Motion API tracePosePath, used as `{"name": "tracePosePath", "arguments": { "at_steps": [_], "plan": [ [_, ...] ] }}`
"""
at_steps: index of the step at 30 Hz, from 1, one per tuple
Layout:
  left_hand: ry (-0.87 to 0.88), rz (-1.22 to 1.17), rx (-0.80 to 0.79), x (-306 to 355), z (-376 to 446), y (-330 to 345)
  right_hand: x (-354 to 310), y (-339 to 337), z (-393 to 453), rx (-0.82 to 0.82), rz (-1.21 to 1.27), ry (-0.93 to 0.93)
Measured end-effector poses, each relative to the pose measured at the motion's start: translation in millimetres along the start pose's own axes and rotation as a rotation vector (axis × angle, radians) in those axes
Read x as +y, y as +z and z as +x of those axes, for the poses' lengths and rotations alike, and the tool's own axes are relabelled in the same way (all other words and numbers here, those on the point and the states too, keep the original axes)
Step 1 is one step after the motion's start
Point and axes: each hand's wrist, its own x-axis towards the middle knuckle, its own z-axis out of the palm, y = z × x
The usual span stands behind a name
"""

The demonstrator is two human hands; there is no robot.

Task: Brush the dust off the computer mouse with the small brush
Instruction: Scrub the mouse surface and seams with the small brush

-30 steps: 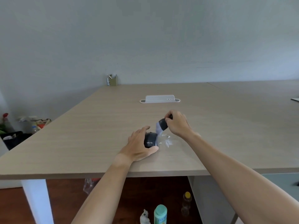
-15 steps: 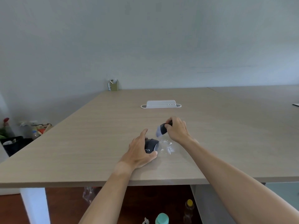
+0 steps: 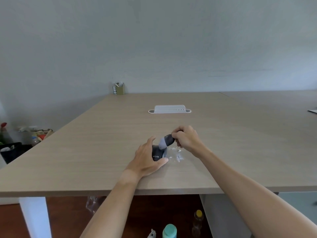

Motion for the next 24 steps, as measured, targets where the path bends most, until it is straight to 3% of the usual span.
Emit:
{"name": "tracePosePath", "arguments": {
  "at_steps": [2,7,13,19,24],
  "plan": [
    [0.006,-0.002,0.016,0,1,1,4,-1,-9,-0.030,-0.062,-0.005],
    [0.010,0.038,-0.009,-3,-2,3,6,-12,-18,0.139,-0.116,-0.083],
    [0.047,0.117,-0.060,-7,-1,1,1,-7,-28,-0.034,-0.097,-0.097],
    [0.036,0.139,-0.054,1,-4,1,10,-10,-31,0.130,-0.088,-0.089],
    [0.041,0.183,-0.053,-2,-4,1,13,-3,-36,0.052,0.009,-0.024]
  ]
}}
